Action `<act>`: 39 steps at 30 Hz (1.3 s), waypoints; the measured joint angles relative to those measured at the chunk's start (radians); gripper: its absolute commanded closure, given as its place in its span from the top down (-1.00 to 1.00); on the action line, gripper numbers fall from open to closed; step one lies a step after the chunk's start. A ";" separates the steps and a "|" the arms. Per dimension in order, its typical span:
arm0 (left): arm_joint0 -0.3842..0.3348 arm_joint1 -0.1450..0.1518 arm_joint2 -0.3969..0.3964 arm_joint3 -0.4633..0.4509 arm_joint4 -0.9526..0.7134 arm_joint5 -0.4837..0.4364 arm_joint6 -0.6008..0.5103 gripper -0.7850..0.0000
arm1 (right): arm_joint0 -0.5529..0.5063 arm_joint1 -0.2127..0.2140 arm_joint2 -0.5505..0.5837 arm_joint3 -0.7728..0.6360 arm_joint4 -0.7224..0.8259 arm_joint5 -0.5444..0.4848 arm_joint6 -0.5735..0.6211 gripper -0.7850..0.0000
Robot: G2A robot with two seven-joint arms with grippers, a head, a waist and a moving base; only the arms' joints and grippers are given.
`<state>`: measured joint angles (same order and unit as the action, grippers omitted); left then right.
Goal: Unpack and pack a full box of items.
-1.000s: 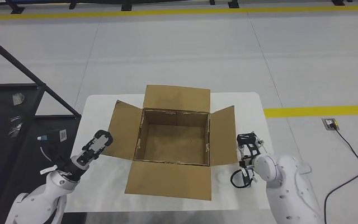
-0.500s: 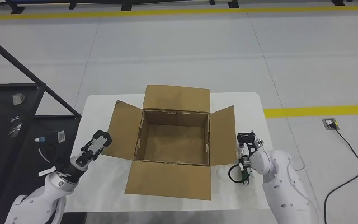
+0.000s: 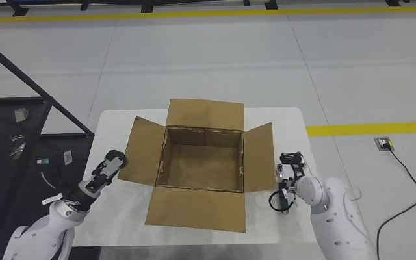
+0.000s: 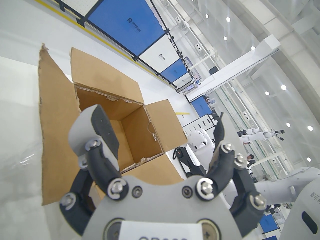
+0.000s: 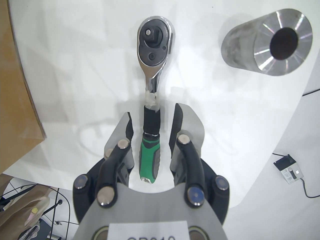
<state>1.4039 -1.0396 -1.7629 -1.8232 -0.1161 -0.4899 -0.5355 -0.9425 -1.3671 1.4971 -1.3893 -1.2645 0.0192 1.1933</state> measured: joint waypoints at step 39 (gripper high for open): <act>-0.106 0.055 -0.087 0.144 0.042 0.264 -0.444 1.00 | -0.355 0.020 0.135 -0.568 0.339 -0.035 -0.434 1.00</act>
<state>1.2982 -0.9847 -1.8500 -1.6787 -0.0739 -0.2254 -0.9791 -1.2970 -1.3467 1.6323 -1.9575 -0.9258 -0.0162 0.7596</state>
